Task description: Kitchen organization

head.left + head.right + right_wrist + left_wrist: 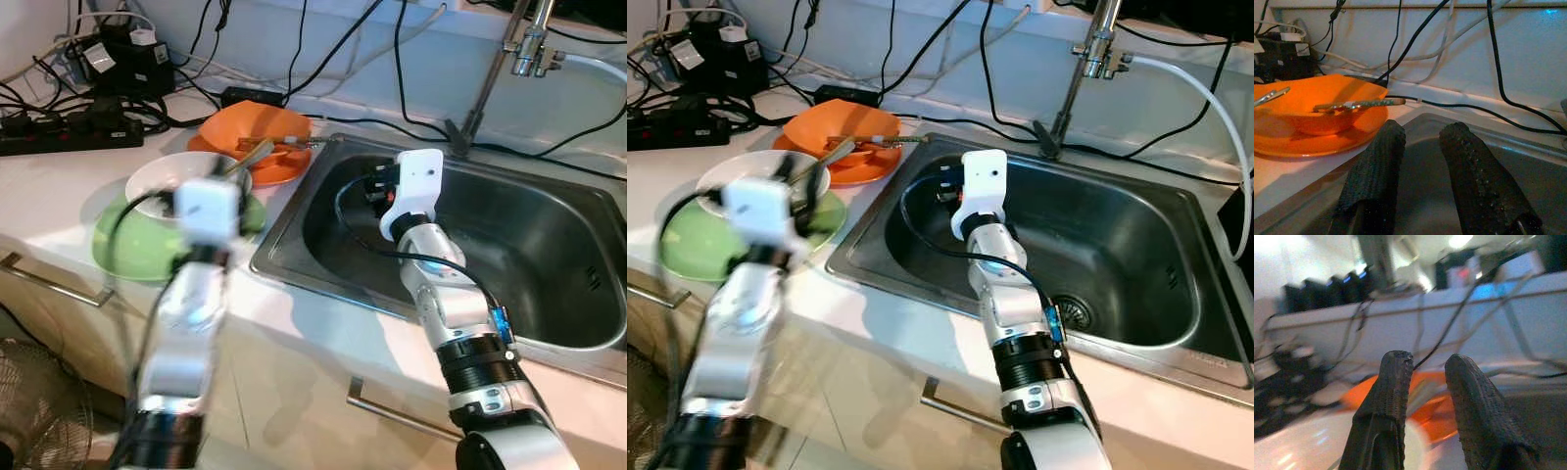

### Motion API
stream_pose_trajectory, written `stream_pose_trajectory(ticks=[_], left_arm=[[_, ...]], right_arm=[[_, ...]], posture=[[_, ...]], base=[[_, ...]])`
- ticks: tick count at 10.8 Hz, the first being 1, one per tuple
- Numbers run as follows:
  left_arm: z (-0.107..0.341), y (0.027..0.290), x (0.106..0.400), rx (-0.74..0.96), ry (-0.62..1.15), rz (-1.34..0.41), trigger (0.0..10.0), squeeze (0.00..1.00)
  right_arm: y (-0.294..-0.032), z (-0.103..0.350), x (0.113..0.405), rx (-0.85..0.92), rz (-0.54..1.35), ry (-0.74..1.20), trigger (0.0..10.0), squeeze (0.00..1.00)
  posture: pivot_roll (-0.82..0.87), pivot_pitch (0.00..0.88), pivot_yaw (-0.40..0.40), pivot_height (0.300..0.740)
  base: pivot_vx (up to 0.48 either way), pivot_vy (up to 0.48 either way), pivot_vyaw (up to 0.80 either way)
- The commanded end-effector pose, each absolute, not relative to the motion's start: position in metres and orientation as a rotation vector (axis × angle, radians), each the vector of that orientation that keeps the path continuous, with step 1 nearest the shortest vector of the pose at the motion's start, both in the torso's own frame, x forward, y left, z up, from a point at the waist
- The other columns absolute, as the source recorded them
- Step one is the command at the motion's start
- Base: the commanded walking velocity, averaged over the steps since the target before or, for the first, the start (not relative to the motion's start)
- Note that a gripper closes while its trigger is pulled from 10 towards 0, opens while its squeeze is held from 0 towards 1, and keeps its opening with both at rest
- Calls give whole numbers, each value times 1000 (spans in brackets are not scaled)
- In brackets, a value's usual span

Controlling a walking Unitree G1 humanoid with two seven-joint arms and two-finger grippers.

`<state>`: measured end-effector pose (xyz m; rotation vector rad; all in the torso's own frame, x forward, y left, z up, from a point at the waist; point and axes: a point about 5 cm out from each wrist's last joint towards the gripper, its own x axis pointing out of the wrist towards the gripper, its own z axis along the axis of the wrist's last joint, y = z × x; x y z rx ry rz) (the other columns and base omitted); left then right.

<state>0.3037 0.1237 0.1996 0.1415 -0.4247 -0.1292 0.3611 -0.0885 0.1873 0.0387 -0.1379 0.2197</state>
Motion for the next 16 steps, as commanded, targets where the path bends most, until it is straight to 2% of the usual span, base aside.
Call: stream_pose_trajectory(ticks=[1, 4, 6, 12, 16], left_arm=[[196, 115, 305, 142, -419, -173, 10000, 0], [182, 96, 313, 138, -375, -263, 10000, 0], [181, 93, 313, 126, -377, -278, 10000, 0], [180, 94, 313, 104, -387, -278, 10000, 0], [182, 95, 314, 102, -395, -258, 10000, 0]], right_arm=[[-92, 190, 362, 58, 202, -152, 10000, 0], [-94, 187, 362, 79, 190, -162, 10000, 0], [-96, 186, 362, 74, 178, -161, 10000, 0], [-99, 182, 363, 68, 164, -149, 10000, 0], [-100, 181, 363, 66, 164, -148, 10000, 0]], posture=[[213, 0, -56, 740], [206, 0, -49, 740], [202, 0, -49, 740], [202, 0, -49, 740], [203, 0, -52, 740]], base=[[0, 0, 0], [0, 0, 0], [0, 0, 0], [-220, 0, 0], [0, 0, 0]])
